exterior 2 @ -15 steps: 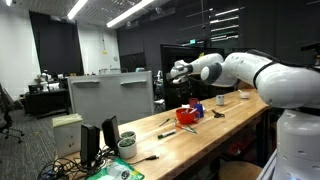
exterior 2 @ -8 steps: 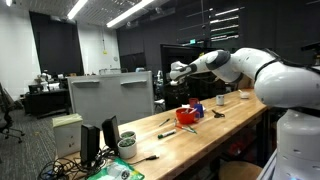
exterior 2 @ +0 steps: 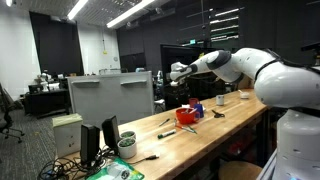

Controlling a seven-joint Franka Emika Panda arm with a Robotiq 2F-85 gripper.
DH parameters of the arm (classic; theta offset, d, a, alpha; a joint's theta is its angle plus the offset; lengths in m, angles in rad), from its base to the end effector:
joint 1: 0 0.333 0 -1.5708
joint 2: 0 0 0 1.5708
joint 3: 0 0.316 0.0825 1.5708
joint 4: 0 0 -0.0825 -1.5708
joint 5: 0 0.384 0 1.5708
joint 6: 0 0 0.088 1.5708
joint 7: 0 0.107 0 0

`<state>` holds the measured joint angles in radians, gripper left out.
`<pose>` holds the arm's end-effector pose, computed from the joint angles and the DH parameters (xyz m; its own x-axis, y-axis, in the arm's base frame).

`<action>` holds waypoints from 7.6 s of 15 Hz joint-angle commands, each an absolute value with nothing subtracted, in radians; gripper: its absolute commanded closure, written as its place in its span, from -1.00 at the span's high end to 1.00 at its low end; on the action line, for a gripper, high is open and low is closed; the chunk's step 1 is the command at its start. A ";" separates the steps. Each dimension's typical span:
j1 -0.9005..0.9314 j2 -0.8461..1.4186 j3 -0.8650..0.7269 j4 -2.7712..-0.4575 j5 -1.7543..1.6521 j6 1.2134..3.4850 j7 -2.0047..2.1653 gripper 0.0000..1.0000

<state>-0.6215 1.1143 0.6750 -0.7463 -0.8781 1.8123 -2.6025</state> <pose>0.7512 -0.2942 0.3275 -0.7834 0.5863 -0.2061 0.6198 0.7617 -0.1890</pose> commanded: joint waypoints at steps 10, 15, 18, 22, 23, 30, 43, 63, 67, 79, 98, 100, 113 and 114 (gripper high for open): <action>-0.856 0.991 0.929 -1.150 -0.982 1.837 -2.605 1.00; -0.980 0.952 1.067 -1.308 -1.014 1.775 -2.606 1.00; -1.033 0.966 1.163 -1.378 -1.065 1.723 -2.606 1.00; -1.083 1.000 1.267 -1.454 -1.125 1.657 -2.606 1.00; -1.093 1.005 1.283 -1.472 -1.131 1.642 -2.606 1.00; -1.159 1.001 1.327 -1.563 -1.132 1.594 -2.606 1.00; -1.163 1.038 1.324 -1.590 -1.159 1.556 -2.606 1.00; -1.149 1.121 1.322 -1.568 -1.215 1.473 -2.605 -0.44; -1.148 1.115 1.325 -1.571 -1.221 1.482 -2.605 -0.98; -1.115 1.123 1.389 -1.574 -1.349 1.491 -2.606 -0.98; -1.094 1.112 1.459 -1.529 -1.412 1.501 -2.605 -0.97; -1.080 1.121 1.468 -1.510 -1.419 1.502 -2.605 -0.97; -0.846 1.284 1.545 -1.357 -1.412 1.487 -2.603 -0.97; -0.826 1.302 1.552 -1.347 -1.413 1.482 -2.603 -0.97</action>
